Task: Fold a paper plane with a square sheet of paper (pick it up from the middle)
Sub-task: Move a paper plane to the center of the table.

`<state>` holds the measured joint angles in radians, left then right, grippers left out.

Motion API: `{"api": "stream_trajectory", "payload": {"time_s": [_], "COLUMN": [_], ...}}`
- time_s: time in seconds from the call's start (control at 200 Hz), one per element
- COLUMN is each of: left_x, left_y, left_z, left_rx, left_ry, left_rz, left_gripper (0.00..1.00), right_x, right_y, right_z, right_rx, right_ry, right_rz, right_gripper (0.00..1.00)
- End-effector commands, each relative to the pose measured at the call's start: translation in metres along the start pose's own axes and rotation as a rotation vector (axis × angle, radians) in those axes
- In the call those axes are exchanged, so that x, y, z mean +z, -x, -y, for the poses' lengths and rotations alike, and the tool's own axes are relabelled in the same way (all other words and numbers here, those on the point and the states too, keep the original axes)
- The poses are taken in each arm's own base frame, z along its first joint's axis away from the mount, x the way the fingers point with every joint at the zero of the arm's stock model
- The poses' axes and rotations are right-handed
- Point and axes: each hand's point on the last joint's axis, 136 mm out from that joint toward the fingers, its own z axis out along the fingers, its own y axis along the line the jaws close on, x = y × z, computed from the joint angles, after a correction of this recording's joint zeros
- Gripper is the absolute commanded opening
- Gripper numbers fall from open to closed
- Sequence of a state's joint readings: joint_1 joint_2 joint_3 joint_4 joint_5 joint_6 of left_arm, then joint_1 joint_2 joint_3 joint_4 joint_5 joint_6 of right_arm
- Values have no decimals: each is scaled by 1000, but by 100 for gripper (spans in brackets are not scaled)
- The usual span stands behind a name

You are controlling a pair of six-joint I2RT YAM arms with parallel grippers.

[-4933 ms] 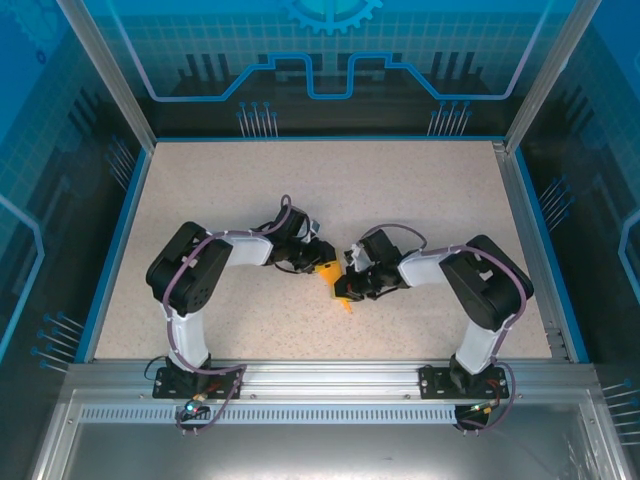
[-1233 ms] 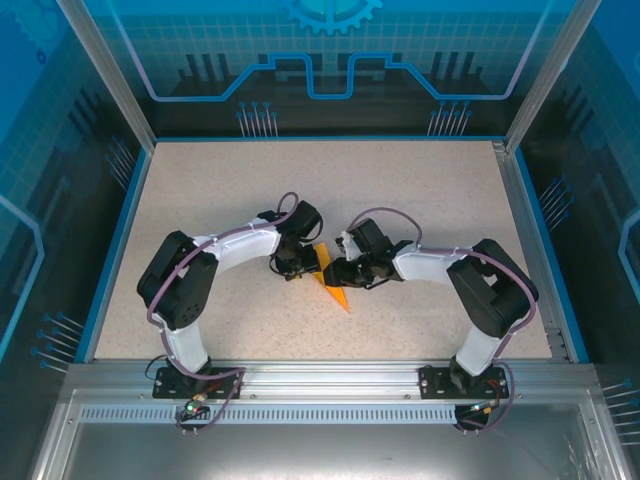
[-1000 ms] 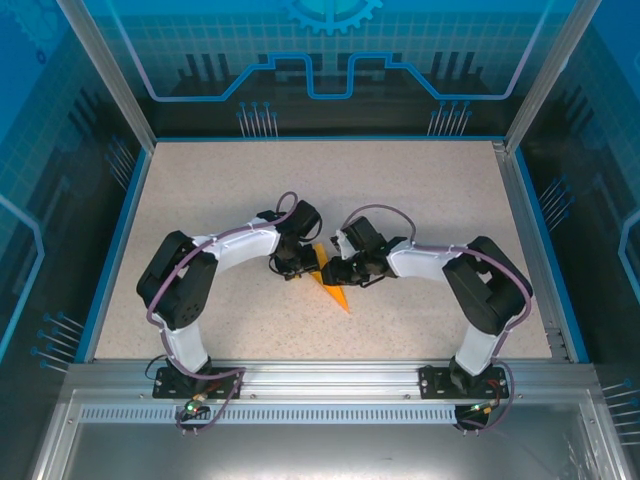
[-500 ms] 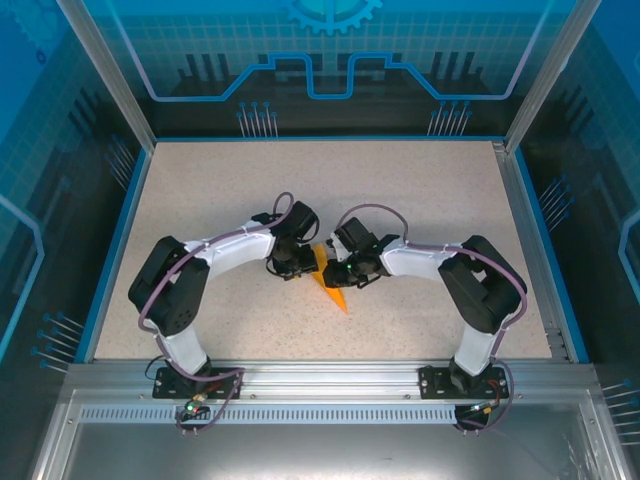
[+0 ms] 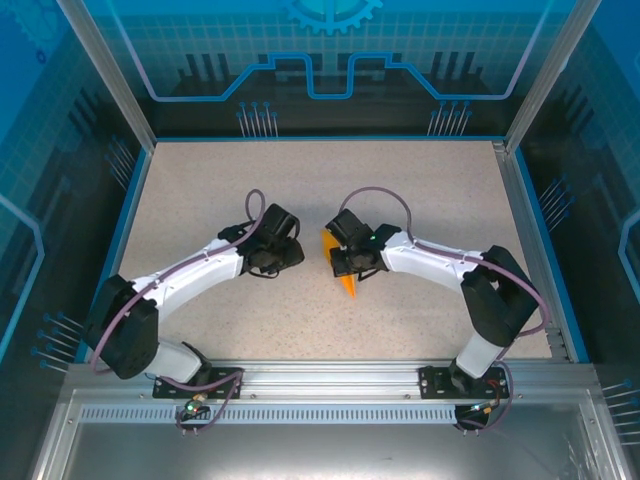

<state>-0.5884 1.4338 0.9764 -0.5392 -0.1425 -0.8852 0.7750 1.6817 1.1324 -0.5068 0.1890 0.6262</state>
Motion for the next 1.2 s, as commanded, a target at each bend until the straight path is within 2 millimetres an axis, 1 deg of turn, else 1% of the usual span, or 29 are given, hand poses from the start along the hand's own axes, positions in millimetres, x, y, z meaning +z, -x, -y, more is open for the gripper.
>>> {"api": "stream_trajectory", "payload": {"time_s": [0.0, 0.255, 0.42, 0.525, 0.57, 0.74, 0.925, 1.145, 1.19], "left_x": [-4, -5, -1, 1, 2, 5, 7, 9, 9], "left_y": [10, 10, 7, 7, 6, 7, 7, 6, 7], "left_z": [-14, -18, -20, -21, -22, -22, -22, -21, -21], "left_rx": [-45, -57, -63, -62, -60, -65, -70, -67, -69], "left_ry": [33, 37, 41, 44, 45, 45, 45, 43, 42], "left_rz": [71, 75, 63, 60, 57, 50, 44, 37, 37], "left_gripper": [44, 44, 44, 45, 45, 45, 45, 46, 45], "right_x": [2, 29, 40, 44, 44, 46, 51, 60, 62], "right_y": [0, 3, 2, -1, -1, -5, -11, -15, -17], "right_z": [27, 23, 23, 22, 22, 21, 24, 19, 21], "right_rx": [38, 115, 151, 150, 154, 143, 134, 122, 122], "right_ry": [-156, -167, -175, -169, -167, -162, -178, -160, -169], "right_rz": [-26, -72, -91, -105, -109, -127, -158, -184, -195], "right_gripper": [7, 9, 10, 13, 15, 18, 20, 22, 22]}}
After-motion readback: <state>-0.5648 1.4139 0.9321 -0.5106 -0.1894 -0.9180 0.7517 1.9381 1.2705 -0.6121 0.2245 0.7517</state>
